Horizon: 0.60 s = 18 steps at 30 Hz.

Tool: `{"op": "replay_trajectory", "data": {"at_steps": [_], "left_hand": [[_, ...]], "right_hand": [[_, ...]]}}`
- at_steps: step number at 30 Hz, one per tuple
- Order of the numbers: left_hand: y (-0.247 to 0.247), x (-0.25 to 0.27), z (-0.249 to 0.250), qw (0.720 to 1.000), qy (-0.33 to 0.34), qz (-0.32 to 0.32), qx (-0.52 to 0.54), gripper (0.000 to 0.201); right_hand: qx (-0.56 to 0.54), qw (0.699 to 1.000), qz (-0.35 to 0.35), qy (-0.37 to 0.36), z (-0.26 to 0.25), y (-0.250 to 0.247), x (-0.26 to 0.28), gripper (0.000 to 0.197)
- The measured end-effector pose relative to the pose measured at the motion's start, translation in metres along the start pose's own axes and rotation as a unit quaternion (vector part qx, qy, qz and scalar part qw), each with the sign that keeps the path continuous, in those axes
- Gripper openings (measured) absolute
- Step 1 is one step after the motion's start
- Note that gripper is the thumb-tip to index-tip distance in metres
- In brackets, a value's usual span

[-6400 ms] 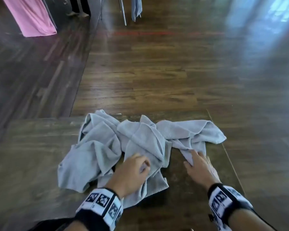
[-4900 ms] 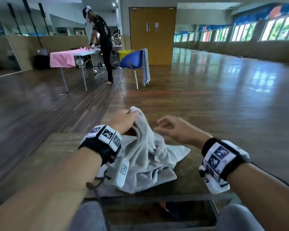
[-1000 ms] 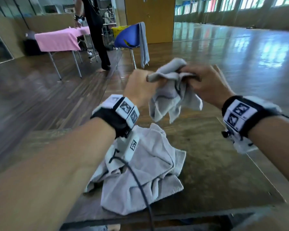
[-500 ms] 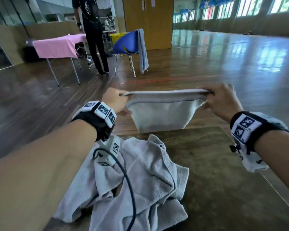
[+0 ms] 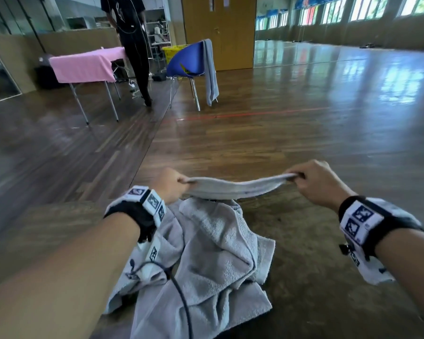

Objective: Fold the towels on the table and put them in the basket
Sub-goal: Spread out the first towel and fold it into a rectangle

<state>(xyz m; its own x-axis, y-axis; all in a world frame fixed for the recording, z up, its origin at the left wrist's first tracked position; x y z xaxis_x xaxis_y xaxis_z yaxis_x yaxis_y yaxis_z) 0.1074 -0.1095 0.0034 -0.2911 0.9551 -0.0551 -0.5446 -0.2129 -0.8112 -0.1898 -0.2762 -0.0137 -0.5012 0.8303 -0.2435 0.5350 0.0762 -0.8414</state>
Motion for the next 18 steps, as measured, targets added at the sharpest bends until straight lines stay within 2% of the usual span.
{"op": "replay_trajectory", "data": {"at_steps": [3, 8, 13, 16, 18], "left_hand": [[0.013, 0.025, -0.007, 1.000, 0.002, -0.011, -0.005, 0.055], [0.027, 0.067, -0.003, 0.997, 0.031, -0.070, 0.014, 0.060], [0.024, 0.102, 0.001, 0.996, 0.044, -0.071, -0.017, 0.053], [0.022, 0.125, 0.004, 0.992, 0.047, -0.094, -0.070, 0.048], [0.025, 0.141, 0.000, 0.989, 0.028, -0.128, -0.063, 0.028]], "right_hand": [[0.029, 0.999, -0.003, 0.032, 0.009, 0.006, 0.031, 0.015], [0.036, 0.998, -0.016, 0.044, 0.016, 0.006, 0.089, 0.015], [0.014, 1.000, -0.020, 0.011, 0.014, -0.008, 0.133, 0.019], [0.039, 0.996, -0.072, -0.018, 0.010, -0.013, 0.160, 0.025], [0.071, 0.988, -0.134, -0.011, 0.009, -0.010, 0.180, 0.011]]}}
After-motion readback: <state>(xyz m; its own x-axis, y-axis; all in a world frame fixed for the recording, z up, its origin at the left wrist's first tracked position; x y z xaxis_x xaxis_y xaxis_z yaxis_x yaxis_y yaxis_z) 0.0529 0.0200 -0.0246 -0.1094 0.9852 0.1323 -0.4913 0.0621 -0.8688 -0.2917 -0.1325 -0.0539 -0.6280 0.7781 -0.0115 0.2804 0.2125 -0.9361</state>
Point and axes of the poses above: each hand's wrist, its own x-axis away from the middle knuckle, its own y-axis out of the palm, z = x × y, the point moved 2 cm from there along -x, towards the middle knuckle, and after that the axes turned 8 degrees about y, right-handed, at the moved point
